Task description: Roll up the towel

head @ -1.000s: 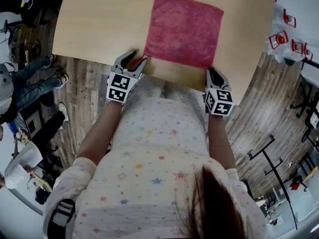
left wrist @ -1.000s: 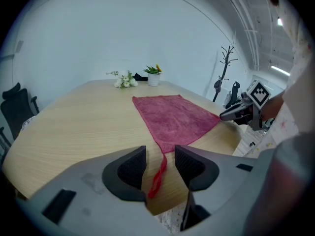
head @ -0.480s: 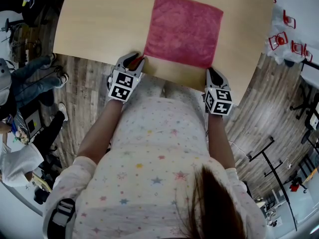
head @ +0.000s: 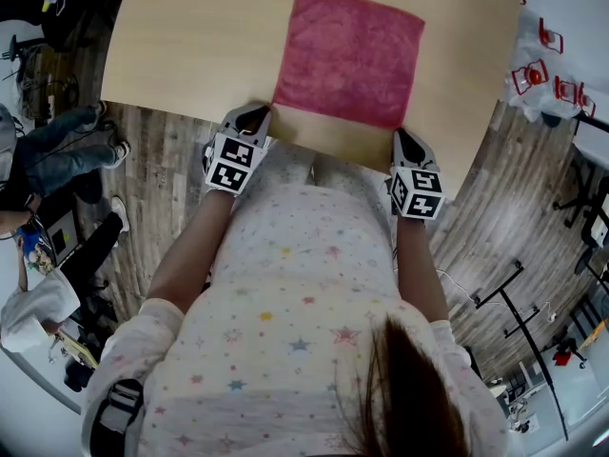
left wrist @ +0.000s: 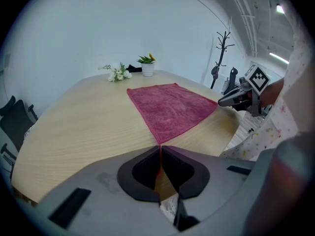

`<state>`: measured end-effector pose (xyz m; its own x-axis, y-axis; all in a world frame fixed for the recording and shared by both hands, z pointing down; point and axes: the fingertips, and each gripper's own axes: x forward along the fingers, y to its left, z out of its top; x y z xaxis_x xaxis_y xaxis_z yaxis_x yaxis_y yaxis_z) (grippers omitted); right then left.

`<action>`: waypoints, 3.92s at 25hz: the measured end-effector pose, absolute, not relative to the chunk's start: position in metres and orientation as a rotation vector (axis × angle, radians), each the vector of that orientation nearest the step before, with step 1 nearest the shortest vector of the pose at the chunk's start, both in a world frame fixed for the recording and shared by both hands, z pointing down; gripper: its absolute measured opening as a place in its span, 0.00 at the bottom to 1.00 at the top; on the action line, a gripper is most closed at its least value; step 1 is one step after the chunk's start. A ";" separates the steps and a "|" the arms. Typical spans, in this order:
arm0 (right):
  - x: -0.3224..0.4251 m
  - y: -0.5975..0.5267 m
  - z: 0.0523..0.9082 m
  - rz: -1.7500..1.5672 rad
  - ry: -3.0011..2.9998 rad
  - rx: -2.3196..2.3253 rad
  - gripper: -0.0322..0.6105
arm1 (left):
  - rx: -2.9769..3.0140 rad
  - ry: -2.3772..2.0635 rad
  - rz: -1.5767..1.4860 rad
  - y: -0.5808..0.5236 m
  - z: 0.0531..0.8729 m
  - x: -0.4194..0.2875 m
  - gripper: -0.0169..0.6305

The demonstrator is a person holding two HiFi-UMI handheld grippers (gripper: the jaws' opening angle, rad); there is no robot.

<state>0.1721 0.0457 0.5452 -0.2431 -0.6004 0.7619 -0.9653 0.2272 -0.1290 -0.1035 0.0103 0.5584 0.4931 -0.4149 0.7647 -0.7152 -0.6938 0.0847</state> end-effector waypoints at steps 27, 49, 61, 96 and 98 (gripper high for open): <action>0.176 0.079 0.544 0.855 -1.946 1.307 0.06 | 2.345 -0.850 1.041 0.042 0.552 -0.101 0.05; 0.180 0.044 0.519 0.851 -1.994 1.321 0.06 | 2.391 -0.932 0.950 -0.006 0.516 -0.103 0.05; 0.187 0.015 0.532 0.856 -1.970 1.343 0.06 | 2.312 -0.948 0.957 -0.039 0.533 -0.099 0.05; 0.152 0.032 0.551 0.464 -2.042 0.810 0.20 | 2.686 -0.458 1.267 -0.010 0.563 -0.045 0.23; 0.155 0.031 0.551 0.452 -2.038 0.811 0.14 | 2.683 -0.450 1.283 -0.011 0.564 -0.046 0.20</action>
<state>0.1547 0.0308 0.5507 -0.4074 -0.3754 0.8325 -0.6922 0.7216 -0.0133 -0.0459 -0.0107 0.5639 0.5931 -0.2085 0.7777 -0.3227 -0.9465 -0.0077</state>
